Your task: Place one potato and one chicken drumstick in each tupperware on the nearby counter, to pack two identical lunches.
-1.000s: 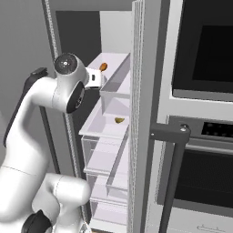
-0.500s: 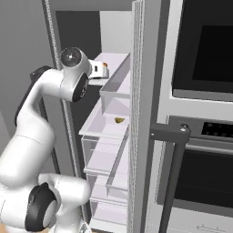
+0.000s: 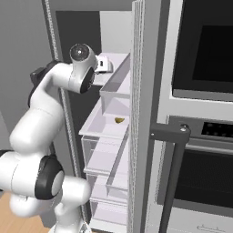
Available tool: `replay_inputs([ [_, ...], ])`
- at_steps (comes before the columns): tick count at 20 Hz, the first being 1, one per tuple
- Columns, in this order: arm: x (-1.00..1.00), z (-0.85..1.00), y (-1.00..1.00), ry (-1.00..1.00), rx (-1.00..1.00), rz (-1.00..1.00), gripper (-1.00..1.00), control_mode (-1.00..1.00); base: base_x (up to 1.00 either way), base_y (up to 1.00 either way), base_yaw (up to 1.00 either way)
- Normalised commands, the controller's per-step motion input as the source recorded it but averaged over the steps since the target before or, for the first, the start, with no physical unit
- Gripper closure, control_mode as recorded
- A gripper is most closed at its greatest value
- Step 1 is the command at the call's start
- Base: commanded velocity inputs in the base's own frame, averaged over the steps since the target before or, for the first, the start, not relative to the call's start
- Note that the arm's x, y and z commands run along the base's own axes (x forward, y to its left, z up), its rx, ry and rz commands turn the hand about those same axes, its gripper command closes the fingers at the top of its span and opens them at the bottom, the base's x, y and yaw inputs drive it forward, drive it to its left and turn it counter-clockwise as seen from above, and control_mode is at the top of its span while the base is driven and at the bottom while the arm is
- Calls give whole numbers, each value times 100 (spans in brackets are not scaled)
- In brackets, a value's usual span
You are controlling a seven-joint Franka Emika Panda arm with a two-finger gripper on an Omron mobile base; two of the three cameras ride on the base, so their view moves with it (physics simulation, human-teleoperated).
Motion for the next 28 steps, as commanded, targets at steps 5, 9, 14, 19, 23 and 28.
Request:
replay_inputs([
  [5, 53, -1, -1, 0, 0, 0, -100, -100, 0, 0, 0],
  [9, 61, -13, -1, 0, 0, 0, -100, -100, 0, 0, 0],
  [14, 74, -24, -3, 0, 0, 0, -100, -100, 0, 0, 0],
  [19, 77, -19, -18, 3, 0, 3, -100, -100, 0, 0, 0],
  [23, 87, -16, -8, 9, 0, 6, -100, -100, 0, 0, 0],
  [28, 82, -22, 1, 6, -3, 6, -100, -100, 0, 0, 0],
])
